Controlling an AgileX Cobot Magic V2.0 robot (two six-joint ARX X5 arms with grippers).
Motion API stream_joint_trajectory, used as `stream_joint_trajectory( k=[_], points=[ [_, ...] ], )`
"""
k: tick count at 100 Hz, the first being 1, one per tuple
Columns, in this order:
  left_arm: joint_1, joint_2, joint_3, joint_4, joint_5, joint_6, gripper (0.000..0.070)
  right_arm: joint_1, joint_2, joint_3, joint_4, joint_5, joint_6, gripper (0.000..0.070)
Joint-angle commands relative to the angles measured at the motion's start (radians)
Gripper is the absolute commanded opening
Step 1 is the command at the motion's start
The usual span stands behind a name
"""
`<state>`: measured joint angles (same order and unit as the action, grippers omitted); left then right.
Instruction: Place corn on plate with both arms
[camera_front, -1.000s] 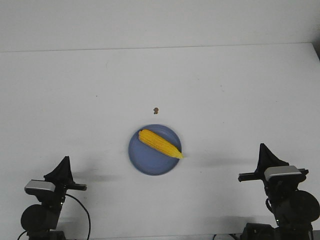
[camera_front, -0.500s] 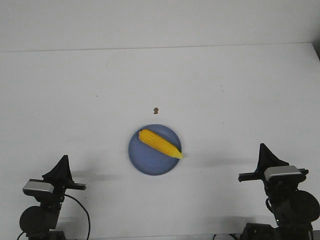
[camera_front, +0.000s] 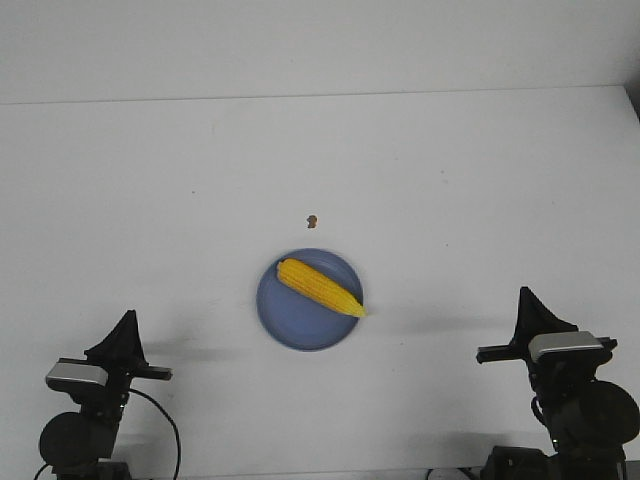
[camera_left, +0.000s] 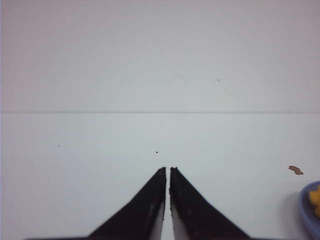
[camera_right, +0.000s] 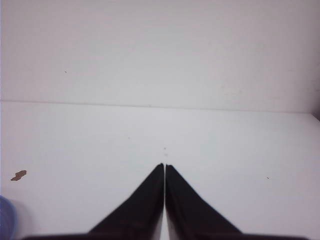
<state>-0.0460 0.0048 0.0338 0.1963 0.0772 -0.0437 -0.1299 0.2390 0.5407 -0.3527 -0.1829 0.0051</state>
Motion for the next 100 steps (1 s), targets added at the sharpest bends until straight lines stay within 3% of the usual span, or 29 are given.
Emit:
stream_joint_trajectory(
  k=[1, 42, 62, 86, 100],
  points=[
    [0.001, -0.002, -0.020, 0.014, 0.001, -0.006, 0.0012, 0.000, 0.004, 0.003, 0.016, 0.000, 0.009, 0.0007],
    [0.001, -0.002, -0.020, 0.014, 0.001, -0.006, 0.0012, 0.004, 0.002, 0.001, 0.014, 0.002, 0.009, 0.0007],
    [0.001, -0.002, -0.020, 0.014, 0.001, -0.006, 0.0012, 0.009, -0.017, -0.009, 0.019, 0.027, -0.039, 0.0007],
    [0.001, -0.002, -0.020, 0.014, 0.001, -0.006, 0.0012, 0.013, -0.129, -0.168, 0.230, 0.026, -0.041, 0.0007],
    [0.001, -0.002, -0.020, 0.014, 0.001, -0.006, 0.0012, 0.013, -0.206, -0.263, 0.249, 0.026, -0.031, 0.0007]
  ],
)
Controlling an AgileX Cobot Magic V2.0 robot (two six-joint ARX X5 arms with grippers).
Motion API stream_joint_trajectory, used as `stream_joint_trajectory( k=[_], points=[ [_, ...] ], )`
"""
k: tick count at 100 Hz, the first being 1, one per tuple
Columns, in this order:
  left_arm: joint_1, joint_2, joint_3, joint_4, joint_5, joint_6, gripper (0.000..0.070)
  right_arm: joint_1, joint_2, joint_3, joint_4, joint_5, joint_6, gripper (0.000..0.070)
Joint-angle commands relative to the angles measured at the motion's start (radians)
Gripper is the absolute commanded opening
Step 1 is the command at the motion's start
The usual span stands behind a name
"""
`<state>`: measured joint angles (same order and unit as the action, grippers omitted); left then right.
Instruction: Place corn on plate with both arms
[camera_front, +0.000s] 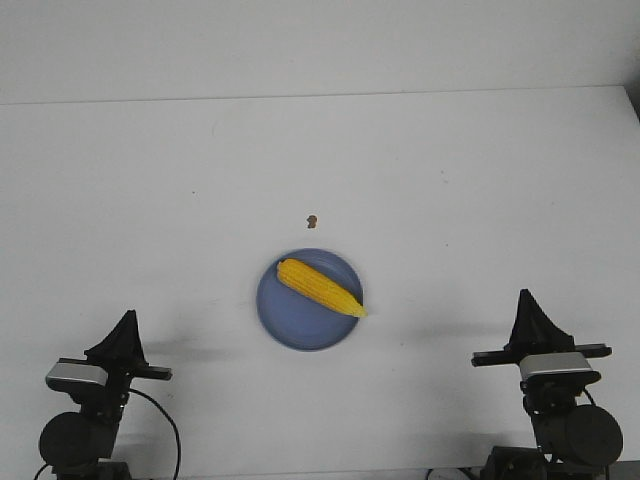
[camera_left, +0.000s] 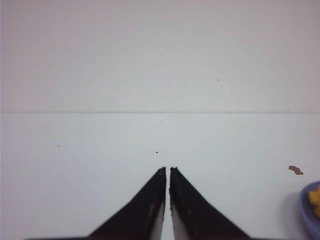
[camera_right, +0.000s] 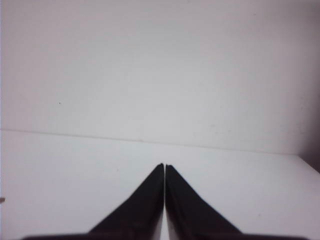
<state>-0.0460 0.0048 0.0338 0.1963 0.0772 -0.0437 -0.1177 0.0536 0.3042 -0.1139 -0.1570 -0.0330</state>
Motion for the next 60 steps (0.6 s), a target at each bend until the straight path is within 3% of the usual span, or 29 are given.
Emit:
stream_joint_trajectory(
  k=[1, 20, 60],
  points=[
    [0.001, -0.002, -0.020, 0.014, 0.001, -0.006, 0.0012, 0.001, -0.024, -0.032, 0.011, 0.000, 0.007, 0.0007],
    [0.001, -0.002, -0.020, 0.014, 0.001, -0.006, 0.0012, 0.044, -0.052, -0.112, 0.027, 0.001, -0.001, 0.0007],
    [0.001, -0.002, -0.020, 0.014, 0.001, -0.006, 0.0012, 0.125, -0.052, -0.238, 0.189, 0.002, -0.002, 0.0007]
  ],
)
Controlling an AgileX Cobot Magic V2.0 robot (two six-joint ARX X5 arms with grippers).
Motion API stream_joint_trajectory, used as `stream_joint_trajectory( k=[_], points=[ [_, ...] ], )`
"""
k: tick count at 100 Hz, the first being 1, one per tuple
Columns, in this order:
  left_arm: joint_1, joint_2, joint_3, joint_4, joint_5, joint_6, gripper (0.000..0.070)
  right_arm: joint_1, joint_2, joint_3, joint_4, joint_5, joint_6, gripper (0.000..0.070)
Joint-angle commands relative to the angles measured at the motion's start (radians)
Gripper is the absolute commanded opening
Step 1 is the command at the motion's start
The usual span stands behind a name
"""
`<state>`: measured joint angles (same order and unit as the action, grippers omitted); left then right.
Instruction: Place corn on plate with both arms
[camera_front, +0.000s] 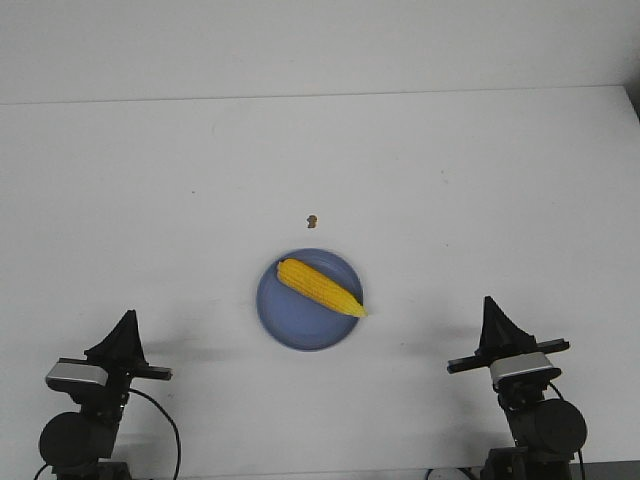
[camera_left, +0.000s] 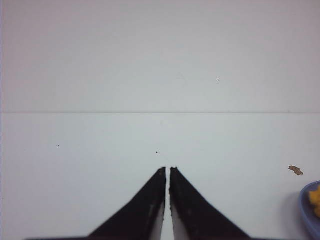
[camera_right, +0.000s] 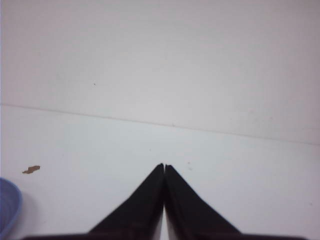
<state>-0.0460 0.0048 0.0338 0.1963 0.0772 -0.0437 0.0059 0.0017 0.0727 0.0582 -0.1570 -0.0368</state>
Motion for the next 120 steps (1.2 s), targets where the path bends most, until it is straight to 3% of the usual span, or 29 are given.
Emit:
stream_joint_trajectory(
  k=[1, 24, 120],
  points=[
    [0.001, -0.002, -0.020, 0.014, 0.001, -0.006, 0.0012, 0.002, 0.000, -0.008, 0.017, 0.002, 0.002, 0.0007],
    [0.001, -0.002, -0.020, 0.014, 0.001, -0.006, 0.0012, 0.002, 0.000, -0.061, 0.093, 0.003, 0.017, 0.0007],
    [0.001, -0.002, -0.020, 0.014, 0.001, -0.006, 0.0012, 0.002, 0.000, -0.060, 0.092, 0.001, 0.018, 0.0007]
  ],
)
